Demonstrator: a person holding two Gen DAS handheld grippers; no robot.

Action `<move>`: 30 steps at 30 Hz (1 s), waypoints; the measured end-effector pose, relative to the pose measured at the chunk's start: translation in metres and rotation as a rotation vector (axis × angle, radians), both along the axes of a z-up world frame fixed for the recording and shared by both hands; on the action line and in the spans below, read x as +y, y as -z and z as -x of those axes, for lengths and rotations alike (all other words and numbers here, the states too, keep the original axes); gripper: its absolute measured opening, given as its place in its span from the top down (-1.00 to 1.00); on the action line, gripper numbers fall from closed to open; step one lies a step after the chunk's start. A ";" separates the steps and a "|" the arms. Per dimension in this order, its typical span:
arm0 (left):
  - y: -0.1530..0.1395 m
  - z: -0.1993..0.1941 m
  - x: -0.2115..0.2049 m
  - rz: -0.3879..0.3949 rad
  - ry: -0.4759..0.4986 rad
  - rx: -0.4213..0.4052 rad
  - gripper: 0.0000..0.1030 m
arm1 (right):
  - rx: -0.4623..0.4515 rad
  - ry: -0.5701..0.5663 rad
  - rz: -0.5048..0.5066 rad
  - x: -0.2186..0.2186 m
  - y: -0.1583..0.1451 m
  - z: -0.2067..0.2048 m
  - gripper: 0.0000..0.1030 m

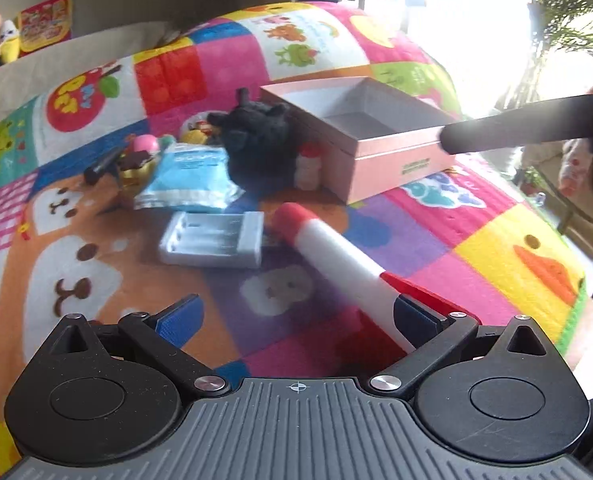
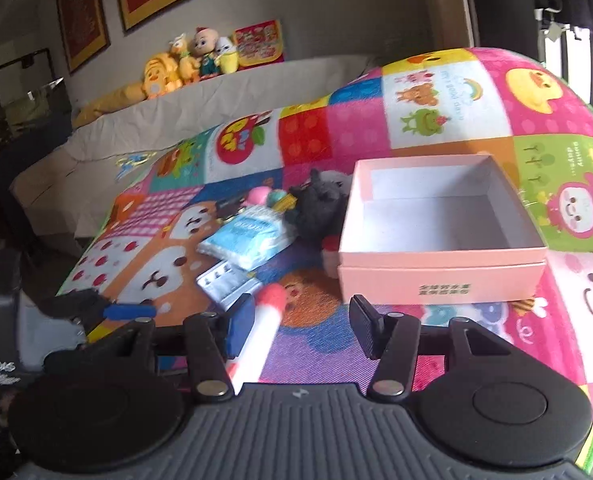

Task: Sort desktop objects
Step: 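Pass the foam rocket from the right gripper into the left gripper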

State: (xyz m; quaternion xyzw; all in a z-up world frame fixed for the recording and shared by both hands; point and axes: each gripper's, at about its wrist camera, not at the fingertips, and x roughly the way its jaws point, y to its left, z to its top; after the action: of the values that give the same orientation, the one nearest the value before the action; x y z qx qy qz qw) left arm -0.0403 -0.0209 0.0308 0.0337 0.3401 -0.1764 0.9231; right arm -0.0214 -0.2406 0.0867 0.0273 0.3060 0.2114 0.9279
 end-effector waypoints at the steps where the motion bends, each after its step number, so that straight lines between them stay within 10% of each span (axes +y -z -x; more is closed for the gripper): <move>1: -0.003 0.001 -0.005 0.003 0.023 -0.010 -1.00 | 0.003 0.042 0.000 -0.006 0.003 -0.008 0.02; 12: -0.013 0.013 -0.043 -0.071 0.149 -0.077 -1.00 | 0.177 0.108 -0.147 0.009 0.049 -0.106 0.10; 22: -0.017 0.020 -0.071 -0.110 0.228 -0.118 -1.00 | 0.086 0.038 -0.009 0.020 0.024 -0.079 0.10; 30: 0.001 0.016 -0.090 -0.298 0.204 -0.184 -1.00 | -0.017 0.181 0.180 -0.026 0.020 -0.040 0.10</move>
State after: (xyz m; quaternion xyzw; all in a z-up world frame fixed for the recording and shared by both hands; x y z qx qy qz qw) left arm -0.0568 -0.1111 0.0296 0.2200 0.2716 -0.2127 0.9124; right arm 0.0186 -0.2666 0.0672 -0.0305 0.3122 0.0987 0.9444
